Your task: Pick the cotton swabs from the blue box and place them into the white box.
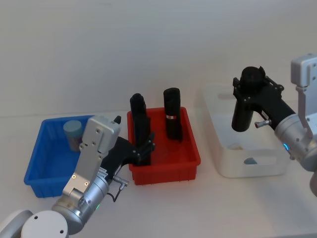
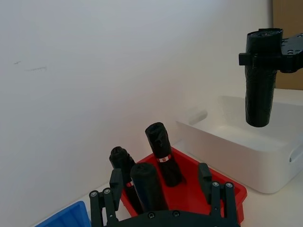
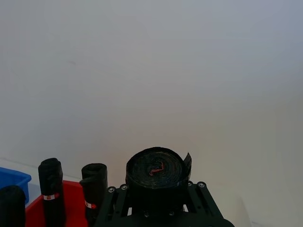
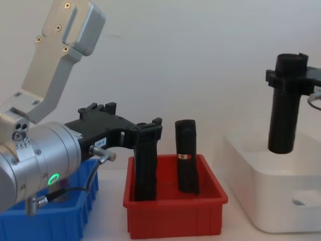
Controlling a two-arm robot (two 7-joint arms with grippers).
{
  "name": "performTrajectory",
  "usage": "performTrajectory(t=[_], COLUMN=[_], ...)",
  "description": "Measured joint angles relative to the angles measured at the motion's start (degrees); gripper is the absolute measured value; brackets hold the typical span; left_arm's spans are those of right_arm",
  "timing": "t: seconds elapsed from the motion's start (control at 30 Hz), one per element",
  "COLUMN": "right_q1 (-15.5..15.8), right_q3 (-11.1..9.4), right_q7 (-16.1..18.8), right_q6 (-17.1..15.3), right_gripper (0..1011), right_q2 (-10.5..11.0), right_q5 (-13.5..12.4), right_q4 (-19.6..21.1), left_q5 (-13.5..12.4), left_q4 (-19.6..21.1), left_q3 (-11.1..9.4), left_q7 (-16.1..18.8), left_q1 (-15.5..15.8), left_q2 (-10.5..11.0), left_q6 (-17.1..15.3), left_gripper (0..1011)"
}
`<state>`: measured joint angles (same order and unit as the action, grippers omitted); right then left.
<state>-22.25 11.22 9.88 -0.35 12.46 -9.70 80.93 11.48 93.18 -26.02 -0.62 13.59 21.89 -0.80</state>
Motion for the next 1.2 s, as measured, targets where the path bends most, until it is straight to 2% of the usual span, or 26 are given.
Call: performTrajectory(t=[0.17, 0.23, 0.53, 0.8, 1.2], right_q1=[0.18, 0.23, 0.30, 0.47, 0.80], right_q3=[-0.08, -0.10, -0.13, -0.12, -0.12], right_q7=[0.05, 0.17, 1.24, 1.92, 2.38], right_q6=[-0.32, -0.36, -0.03, 0.58, 1.32], right_gripper=[476, 515, 815, 1002, 1002], right_q2=[0.14, 0.18, 0.23, 0.27, 0.35], right_q5=[-0.07, -0.10, -0.44, -0.66, -0.82], right_q4=[-0.61, -0.95, -1.96, -2.11, -1.80], left_q5=[0.00, 0.00, 0.00, 0.00, 0.00], left_q4=[0.00, 0.00, 0.00, 0.00, 0.00], left_q3=[0.00, 0.00, 0.00, 0.00, 0.00], left_q7=[0.00, 0.00, 0.00, 0.00, 0.00], left_q1=[0.00, 0.00, 0.00, 0.00, 0.00], left_q2=[0.00, 0.00, 0.00, 0.00, 0.00], left_q6=[0.00, 0.00, 0.00, 0.00, 0.00], left_gripper=[1000, 1000, 1000, 1000, 999])
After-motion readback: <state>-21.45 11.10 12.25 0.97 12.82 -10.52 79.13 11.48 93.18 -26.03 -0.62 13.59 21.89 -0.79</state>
